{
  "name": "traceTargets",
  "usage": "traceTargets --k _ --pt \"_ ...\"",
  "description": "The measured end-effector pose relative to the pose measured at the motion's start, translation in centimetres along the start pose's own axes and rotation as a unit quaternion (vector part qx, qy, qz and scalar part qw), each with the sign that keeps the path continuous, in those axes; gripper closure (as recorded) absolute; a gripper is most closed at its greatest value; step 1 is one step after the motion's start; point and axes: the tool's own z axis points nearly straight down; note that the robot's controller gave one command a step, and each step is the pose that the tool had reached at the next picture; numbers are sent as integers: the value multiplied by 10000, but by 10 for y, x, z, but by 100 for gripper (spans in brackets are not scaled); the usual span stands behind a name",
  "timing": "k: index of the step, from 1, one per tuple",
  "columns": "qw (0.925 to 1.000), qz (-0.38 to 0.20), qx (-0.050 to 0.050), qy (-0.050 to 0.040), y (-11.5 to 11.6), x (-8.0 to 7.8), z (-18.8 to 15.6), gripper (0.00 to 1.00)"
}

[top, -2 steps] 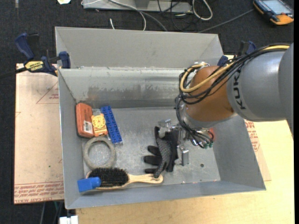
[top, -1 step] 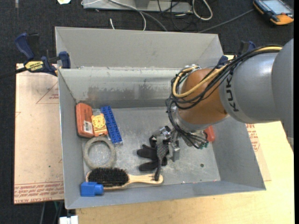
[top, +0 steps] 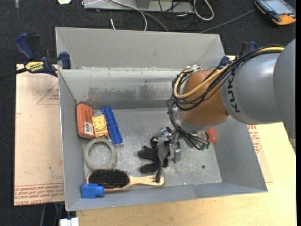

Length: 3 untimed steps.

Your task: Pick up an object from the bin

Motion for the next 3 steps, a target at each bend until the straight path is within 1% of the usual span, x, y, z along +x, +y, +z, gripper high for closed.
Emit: traceTargets --k 1,2,3 --pt "10000 -48 -12 13 0 3 -53 100" --pt "9999 -123 -18 21 -2 0 -124 100" --pt "9997 -244 13 -45 0 0 -177 100"
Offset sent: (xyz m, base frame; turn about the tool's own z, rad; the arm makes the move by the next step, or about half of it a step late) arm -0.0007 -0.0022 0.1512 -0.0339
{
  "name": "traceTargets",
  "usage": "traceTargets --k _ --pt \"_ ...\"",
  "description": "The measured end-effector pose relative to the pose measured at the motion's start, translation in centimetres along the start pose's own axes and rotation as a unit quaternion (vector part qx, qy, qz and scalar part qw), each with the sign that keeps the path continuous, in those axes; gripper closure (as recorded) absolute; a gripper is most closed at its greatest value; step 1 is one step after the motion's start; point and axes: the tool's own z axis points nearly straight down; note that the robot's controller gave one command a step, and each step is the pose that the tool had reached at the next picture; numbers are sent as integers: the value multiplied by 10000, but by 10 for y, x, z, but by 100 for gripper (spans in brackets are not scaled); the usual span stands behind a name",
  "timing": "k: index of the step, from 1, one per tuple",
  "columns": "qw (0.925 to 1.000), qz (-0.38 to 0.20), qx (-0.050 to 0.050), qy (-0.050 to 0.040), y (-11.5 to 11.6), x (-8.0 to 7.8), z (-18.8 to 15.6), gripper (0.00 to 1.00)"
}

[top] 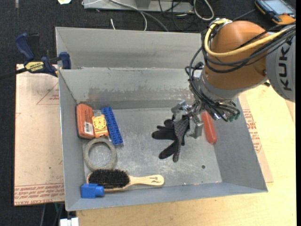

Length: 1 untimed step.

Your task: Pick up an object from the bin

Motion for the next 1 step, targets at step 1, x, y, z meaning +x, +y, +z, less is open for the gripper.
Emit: traceTargets --k 1 --pt "9999 -111 -15 2 -2 -13 39 100"
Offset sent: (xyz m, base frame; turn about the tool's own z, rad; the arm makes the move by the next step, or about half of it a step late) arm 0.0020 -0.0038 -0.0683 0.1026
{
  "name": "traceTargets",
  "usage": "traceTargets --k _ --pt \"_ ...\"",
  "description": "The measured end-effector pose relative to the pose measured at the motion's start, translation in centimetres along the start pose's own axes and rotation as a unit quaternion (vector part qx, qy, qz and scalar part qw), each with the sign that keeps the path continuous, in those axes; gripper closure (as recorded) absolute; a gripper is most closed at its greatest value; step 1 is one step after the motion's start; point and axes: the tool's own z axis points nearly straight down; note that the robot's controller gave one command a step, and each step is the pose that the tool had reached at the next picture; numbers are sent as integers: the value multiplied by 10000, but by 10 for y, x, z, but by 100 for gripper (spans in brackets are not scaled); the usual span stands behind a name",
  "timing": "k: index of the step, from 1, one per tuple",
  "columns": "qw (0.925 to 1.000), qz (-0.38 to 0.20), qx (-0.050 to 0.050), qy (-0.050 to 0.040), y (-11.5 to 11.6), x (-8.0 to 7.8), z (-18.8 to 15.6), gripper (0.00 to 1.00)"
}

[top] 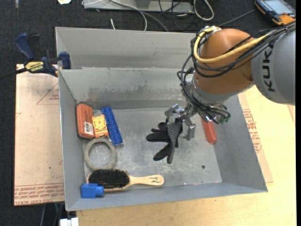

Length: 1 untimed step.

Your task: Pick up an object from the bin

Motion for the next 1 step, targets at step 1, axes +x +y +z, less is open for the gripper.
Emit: traceTargets --k 1 --pt "9980 625 9 -21 -1 14 30 100"
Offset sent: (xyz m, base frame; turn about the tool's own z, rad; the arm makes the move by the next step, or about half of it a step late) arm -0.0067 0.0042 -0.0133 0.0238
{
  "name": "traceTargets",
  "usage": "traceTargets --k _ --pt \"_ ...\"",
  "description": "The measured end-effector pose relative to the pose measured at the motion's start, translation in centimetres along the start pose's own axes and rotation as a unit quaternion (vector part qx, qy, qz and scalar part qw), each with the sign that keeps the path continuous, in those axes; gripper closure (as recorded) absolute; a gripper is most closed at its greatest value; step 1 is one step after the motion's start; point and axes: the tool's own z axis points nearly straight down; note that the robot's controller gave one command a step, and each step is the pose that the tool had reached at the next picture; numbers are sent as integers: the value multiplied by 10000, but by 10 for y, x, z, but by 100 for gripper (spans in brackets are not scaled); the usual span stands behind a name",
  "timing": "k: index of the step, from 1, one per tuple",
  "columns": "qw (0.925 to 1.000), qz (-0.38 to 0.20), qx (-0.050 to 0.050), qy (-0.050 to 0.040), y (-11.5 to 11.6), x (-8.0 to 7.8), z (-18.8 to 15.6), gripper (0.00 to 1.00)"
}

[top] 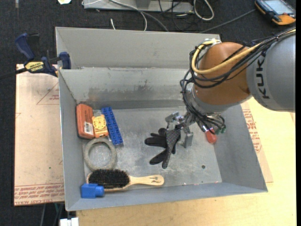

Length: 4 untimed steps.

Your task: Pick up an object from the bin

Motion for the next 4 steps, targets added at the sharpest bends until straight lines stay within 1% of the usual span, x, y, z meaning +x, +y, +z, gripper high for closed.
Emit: traceTargets --k 1,2,3,4 --pt "9987 -502 -1 -12 9 -10 -17 100" --pt "9950 -1000 2 -11 11 -15 55 100" --pt "9934 -1151 -10 5 14 -13 99 100" --pt "9929 -1191 -13 -3 9 -16 95 100"
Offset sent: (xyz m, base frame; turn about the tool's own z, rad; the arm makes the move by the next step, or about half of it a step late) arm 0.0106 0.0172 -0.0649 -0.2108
